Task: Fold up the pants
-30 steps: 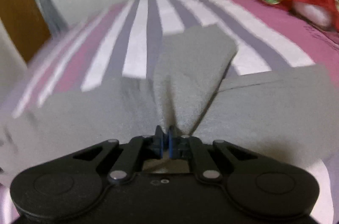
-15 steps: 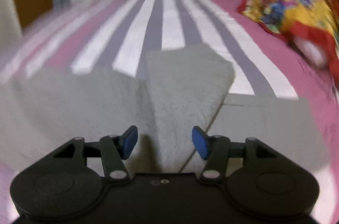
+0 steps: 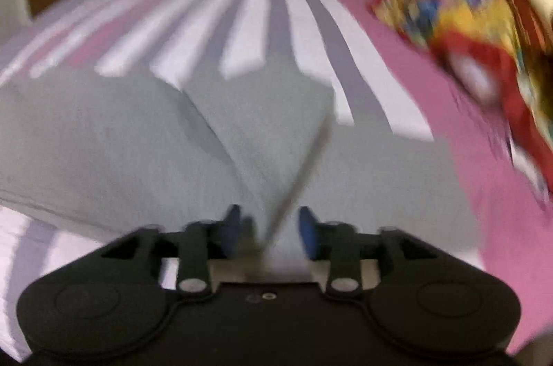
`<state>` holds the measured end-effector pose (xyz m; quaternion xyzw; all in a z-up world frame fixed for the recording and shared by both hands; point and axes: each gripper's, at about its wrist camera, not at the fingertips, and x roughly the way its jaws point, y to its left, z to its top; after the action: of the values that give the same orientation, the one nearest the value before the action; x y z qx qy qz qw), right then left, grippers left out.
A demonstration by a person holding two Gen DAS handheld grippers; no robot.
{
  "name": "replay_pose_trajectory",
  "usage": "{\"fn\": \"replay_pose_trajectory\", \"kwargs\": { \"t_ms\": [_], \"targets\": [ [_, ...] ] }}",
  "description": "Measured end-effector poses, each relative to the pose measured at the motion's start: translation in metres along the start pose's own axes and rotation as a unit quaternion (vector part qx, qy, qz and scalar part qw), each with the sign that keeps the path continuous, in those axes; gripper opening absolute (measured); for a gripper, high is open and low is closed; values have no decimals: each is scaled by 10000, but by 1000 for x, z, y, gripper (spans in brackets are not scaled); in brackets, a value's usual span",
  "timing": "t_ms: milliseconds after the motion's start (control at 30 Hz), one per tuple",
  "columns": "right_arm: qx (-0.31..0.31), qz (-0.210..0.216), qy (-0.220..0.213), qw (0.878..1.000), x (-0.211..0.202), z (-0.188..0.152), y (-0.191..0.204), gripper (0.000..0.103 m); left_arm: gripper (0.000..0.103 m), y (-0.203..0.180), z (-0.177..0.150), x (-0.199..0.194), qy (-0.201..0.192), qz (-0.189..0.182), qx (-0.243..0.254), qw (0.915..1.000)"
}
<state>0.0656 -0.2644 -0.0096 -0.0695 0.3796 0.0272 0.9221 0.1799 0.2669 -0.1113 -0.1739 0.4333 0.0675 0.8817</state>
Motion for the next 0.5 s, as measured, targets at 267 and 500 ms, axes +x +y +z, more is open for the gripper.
{"fn": "replay_pose_trajectory", "kwargs": {
  "t_ms": [267, 500],
  "targets": [
    [-1506, -470, 361, 9868, 78, 43, 29, 7, 100, 0, 3, 1, 68, -4, 23, 10000],
    [1572, -149, -723, 9848, 7, 34, -81, 4, 100, 3, 2, 0, 59, -81, 83, 9999]
  ]
}}
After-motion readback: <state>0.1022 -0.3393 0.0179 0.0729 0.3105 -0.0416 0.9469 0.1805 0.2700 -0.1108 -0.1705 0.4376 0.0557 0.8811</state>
